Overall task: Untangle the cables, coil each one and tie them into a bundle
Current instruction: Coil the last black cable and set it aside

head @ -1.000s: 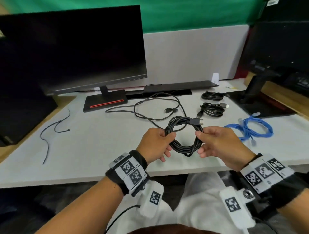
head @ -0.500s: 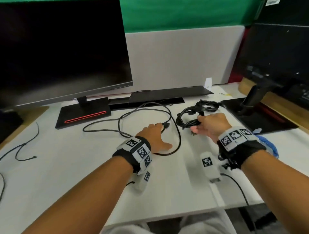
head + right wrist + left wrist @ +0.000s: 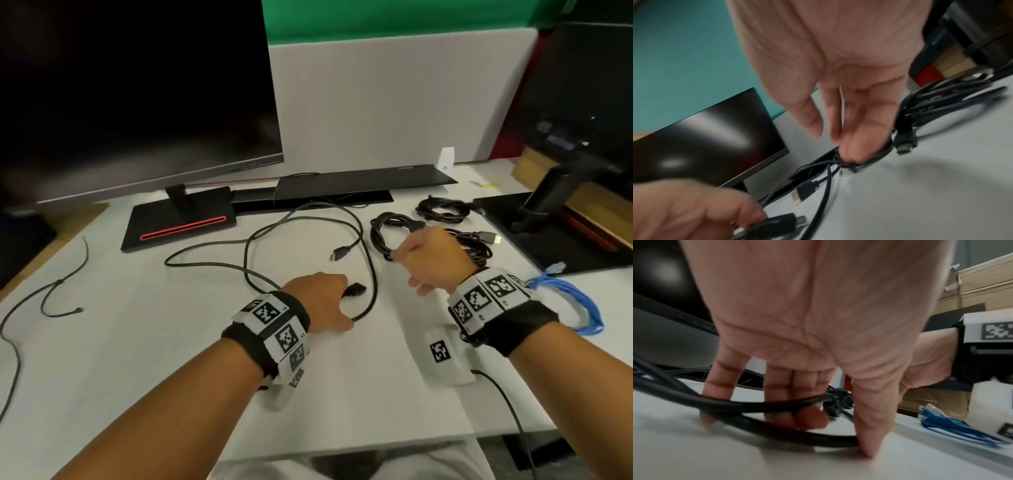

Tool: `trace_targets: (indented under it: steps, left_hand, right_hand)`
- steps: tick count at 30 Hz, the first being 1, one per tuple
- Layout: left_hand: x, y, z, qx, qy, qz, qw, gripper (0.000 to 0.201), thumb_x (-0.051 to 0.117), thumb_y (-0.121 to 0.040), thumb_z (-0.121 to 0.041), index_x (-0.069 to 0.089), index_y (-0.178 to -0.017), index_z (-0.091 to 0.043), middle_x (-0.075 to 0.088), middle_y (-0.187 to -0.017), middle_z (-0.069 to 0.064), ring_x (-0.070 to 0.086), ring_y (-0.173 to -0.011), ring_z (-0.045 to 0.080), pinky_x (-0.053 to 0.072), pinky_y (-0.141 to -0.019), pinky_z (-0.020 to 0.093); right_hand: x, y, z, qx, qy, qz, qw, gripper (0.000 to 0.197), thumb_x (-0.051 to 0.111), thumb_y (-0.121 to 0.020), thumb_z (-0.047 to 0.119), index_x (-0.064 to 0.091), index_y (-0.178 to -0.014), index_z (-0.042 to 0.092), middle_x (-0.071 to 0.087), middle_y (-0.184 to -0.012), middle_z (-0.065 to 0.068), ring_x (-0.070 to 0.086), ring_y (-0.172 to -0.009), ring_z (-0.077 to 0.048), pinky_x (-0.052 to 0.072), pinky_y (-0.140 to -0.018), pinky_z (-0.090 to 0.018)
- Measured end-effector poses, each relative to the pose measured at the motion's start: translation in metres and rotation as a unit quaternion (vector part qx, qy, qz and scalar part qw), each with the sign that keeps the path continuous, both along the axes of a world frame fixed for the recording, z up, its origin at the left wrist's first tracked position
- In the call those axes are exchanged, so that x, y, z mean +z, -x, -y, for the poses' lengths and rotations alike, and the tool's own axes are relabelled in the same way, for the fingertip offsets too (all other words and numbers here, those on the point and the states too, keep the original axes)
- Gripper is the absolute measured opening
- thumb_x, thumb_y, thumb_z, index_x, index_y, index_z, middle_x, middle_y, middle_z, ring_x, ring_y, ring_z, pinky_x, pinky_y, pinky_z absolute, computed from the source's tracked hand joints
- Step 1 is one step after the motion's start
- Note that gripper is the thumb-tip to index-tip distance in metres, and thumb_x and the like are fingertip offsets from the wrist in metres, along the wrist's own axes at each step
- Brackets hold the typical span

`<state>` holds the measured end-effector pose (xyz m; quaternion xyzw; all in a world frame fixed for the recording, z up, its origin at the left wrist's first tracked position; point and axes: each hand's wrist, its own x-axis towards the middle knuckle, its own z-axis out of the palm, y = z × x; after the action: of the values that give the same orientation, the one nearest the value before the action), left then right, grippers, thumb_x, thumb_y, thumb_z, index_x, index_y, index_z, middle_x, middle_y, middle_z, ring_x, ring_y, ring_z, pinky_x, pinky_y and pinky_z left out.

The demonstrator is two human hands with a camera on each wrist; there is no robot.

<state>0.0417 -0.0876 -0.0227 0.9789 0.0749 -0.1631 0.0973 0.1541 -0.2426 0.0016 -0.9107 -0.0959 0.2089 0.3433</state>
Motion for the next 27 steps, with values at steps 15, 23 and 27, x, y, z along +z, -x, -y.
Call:
trace_targets:
  steps: [15, 23, 27]
  left_hand:
    - [0.017, 0.104, 0.030, -0.153, 0.062, -0.033, 0.986, 0.037, 0.066, -0.081, -0.022, 0.035, -0.061, -0.025, 0.041, -0.062, -0.008, 0.039, -0.055, 0.008, 0.025, -0.052, 0.027]
    - [0.017, 0.131, 0.027, -0.146, 0.043, 0.014, 0.988, 0.037, 0.062, -0.084, -0.020, 0.033, -0.061, -0.027, 0.044, -0.071, -0.005, 0.046, -0.068, 0.019, 0.032, -0.058, 0.030]
    - [0.020, 0.151, 0.042, -0.174, 0.048, 0.038, 0.983, 0.040, 0.060, -0.087, -0.021, 0.029, -0.062, -0.027, 0.041, -0.076, -0.005, 0.043, -0.070, 0.020, 0.040, -0.066, 0.037]
  right_hand:
    - [-0.020, 0.005, -0.054, 0.273, 0.182, 0.097, 0.940, 0.067, 0.057, -0.093, 0.053, 0.034, -0.150, 0.025, 0.041, -0.150, -0.003, 0.053, -0.126, -0.026, 0.052, -0.063, -0.016]
    - [-0.026, 0.025, -0.045, 0.259, 0.109, 0.108, 0.954, 0.017, 0.063, -0.084, 0.022, 0.062, -0.082, 0.005, 0.064, -0.075, -0.007, 0.067, -0.063, -0.026, 0.056, -0.050, -0.027]
    - [-0.014, 0.049, -0.022, 0.197, -0.127, 0.024, 0.972, 0.010, 0.053, -0.091, -0.004, 0.062, -0.087, -0.003, 0.062, -0.079, -0.018, 0.066, -0.057, -0.028, 0.062, -0.063, -0.047]
